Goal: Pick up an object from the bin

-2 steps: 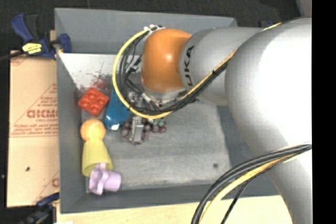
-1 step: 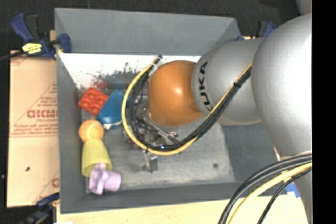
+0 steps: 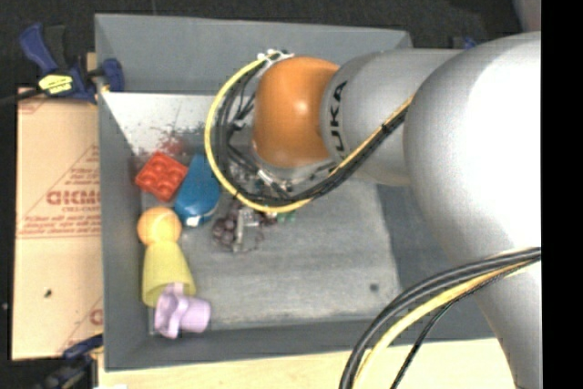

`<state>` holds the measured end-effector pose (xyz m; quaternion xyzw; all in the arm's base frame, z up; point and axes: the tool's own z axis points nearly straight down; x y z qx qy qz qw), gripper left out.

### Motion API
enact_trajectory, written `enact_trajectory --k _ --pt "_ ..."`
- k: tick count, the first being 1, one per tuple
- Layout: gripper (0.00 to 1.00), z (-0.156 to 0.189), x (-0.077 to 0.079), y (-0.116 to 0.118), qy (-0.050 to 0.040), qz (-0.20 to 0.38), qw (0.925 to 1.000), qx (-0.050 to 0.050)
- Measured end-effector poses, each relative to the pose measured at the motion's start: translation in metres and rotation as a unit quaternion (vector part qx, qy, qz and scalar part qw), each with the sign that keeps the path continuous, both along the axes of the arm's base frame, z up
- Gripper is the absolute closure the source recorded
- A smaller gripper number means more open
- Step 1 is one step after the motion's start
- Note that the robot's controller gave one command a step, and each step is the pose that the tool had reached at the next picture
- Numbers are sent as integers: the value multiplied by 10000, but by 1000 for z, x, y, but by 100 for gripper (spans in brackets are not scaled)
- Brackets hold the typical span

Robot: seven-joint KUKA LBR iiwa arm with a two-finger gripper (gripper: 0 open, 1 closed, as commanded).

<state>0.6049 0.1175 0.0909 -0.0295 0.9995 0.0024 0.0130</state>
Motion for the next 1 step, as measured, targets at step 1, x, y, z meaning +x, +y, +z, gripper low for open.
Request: enact_trajectory --k 1 --pt "0 0 1 0 12 -30 10000 -1"
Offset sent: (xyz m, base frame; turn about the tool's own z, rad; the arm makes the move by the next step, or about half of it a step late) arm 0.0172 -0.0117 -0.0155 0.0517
